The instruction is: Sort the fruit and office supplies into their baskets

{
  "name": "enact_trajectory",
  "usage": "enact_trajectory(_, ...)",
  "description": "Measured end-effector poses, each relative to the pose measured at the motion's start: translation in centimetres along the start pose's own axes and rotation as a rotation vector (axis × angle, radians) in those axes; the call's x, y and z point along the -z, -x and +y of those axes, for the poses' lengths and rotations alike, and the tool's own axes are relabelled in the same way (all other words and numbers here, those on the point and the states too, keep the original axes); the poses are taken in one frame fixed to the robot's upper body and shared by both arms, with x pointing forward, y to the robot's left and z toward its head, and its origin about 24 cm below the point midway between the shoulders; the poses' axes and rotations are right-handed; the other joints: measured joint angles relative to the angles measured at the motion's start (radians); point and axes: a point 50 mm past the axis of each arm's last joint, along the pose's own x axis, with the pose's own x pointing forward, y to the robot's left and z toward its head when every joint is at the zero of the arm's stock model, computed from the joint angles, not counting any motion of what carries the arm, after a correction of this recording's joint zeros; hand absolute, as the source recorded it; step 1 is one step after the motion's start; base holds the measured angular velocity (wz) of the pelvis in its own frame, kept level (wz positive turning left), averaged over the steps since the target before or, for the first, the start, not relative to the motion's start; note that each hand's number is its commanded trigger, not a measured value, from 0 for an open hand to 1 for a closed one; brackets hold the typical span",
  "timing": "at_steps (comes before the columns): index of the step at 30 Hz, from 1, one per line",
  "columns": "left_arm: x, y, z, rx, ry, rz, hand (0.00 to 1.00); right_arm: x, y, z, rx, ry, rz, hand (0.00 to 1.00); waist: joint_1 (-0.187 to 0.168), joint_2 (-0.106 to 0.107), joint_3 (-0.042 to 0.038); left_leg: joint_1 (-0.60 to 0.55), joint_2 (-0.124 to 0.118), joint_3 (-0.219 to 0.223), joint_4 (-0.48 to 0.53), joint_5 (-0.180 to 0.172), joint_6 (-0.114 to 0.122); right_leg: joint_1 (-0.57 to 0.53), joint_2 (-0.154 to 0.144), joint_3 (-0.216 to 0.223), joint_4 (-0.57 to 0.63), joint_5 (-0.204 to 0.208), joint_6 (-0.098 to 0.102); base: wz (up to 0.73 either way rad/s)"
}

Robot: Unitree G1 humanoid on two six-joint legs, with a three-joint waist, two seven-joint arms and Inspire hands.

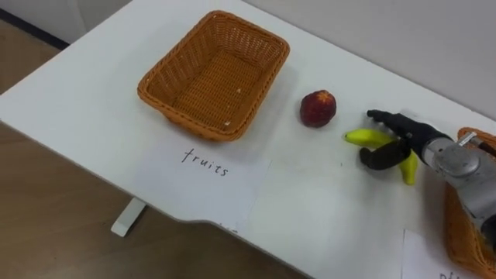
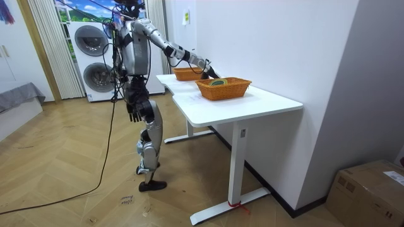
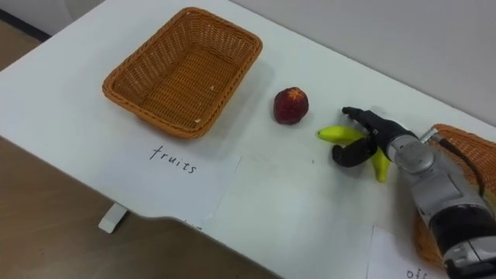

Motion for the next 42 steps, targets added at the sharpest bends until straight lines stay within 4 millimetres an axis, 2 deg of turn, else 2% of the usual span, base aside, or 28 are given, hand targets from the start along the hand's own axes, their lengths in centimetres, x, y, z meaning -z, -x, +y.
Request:
enact_trajectory(5, 0.0, -0.1, 0.2, -0.002, 0.001, 0.007, 0.00, 0.3, 0.0, 0.0, -0.008, 0.022, 0.018, 0.00, 0.013, 0.000, -0.0002, 0.005, 0.000, -0.007, -0.005, 0.000, 0.000, 0.002, 0.000, 0.000, 0.001, 0.000, 0.000, 0.00)
enact_trajectory(6, 0.0, -0.1, 0.2, -0.003, 0.002, 0.010, 0.00, 0.3, 0.1, -0.1, -0.011, 0.037, 0.020, 0.55, 0.014, -0.001, -0.0010, 0.002, 0.000, -0.008, -0.006, 0.000, -0.001, 0.004, 0.001, -0.001, 0.001, 0.000, 0.000, 0.00)
enact_trajectory(7, 0.0, -0.1, 0.3, -0.002, 0.002, 0.012, 0.00, 0.3, 0.1, -0.1, -0.012, 0.038, 0.021, 0.82, 0.015, -0.002, -0.0016, 0.001, 0.000, -0.008, -0.005, 0.000, -0.001, 0.004, 0.001, -0.001, 0.001, 0.000, 0.000, 0.00)
enact_trajectory(8, 0.0, -0.1, 0.3, -0.001, 0.002, 0.016, 0.00, 0.3, 0.1, -0.1, -0.015, 0.038, 0.025, 1.00, 0.017, -0.003, -0.0026, 0.001, 0.000, -0.006, -0.005, 0.000, -0.001, 0.004, 0.001, -0.001, 0.001, 0.000, 0.000, 0.00)
enact_trajectory(9, 0.1, -0.1, 0.3, -0.001, 0.004, 0.017, 0.00, 0.4, 0.1, -0.1, -0.018, 0.042, 0.029, 1.00, 0.020, -0.007, -0.0047, 0.002, 0.000, -0.005, -0.005, 0.000, -0.001, 0.004, 0.001, -0.001, 0.001, 0.000, 0.000, 0.00)
enact_trajectory(13, 0.4, -0.1, 0.3, 0.001, 0.003, 0.032, 0.00, 1.1, 0.2, -0.2, -0.023, 0.113, 0.065, 1.00, 0.038, -0.009, -0.0037, 0.017, 0.000, -0.004, -0.002, 0.000, -0.001, 0.017, 0.001, -0.001, 0.001, 0.000, 0.000, 0.00)
enact_trajectory(16, 0.1, -0.1, 0.5, -0.002, 0.002, 0.025, 0.00, 1.2, 0.2, -0.8, -0.018, 0.161, 0.104, 1.00, 0.049, -0.017, -0.0016, 0.025, 0.001, -0.007, -0.010, -0.001, -0.002, 0.027, 0.002, -0.001, -0.002, 0.000, 0.000, 0.02)
enact_trajectory(19, 0.0, -0.1, 0.7, -0.006, 0.001, 0.023, 0.00, 1.4, 0.1, -0.5, -0.029, 0.178, 0.128, 1.00, 0.059, -0.024, -0.0016, 0.029, 0.001, -0.009, -0.009, -0.002, -0.003, 0.033, 0.004, -0.003, -0.004, 0.000, 0.000, 0.02)
enact_trajectory(23, -0.2, -0.1, 1.2, -0.017, -0.004, 0.017, 0.00, 1.5, 0.2, -0.8, -0.020, 0.211, 0.155, 1.00, 0.071, -0.039, 0.0040, 0.029, 0.001, -0.010, -0.008, -0.002, -0.004, 0.033, 0.004, -0.003, -0.004, 0.000, 0.000, 0.00)
enact_trajectory(31, 0.0, 0.0, 1.9, -0.038, -0.008, 0.019, 0.00, 1.6, 0.4, -0.6, -0.067, 0.208, 0.165, 1.00, 0.067, -0.044, 0.0045, 0.029, 0.001, -0.009, -0.009, -0.003, -0.004, 0.028, 0.005, -0.002, -0.009, 0.001, 0.000, 0.00)
enact_trajectory(38, -0.2, 0.0, 2.0, -0.045, -0.008, 0.012, 0.00, 1.5, 0.6, -0.5, -0.109, 0.185, 0.153, 1.00, 0.059, -0.052, -0.0024, 0.030, 0.002, -0.008, -0.009, -0.003, -0.004, 0.035, 0.007, -0.002, -0.019, 0.007, -0.001, 0.00)
enact_trajectory(42, -0.1, 0.0, 2.0, -0.045, -0.009, 0.015, 0.00, 1.6, 0.6, -0.3, -0.138, 0.181, 0.157, 1.00, 0.056, -0.052, -0.0018, 0.040, 0.002, -0.008, -0.010, -0.003, -0.004, 0.047, 0.007, 0.000, -0.020, 0.009, -0.001, 0.00)
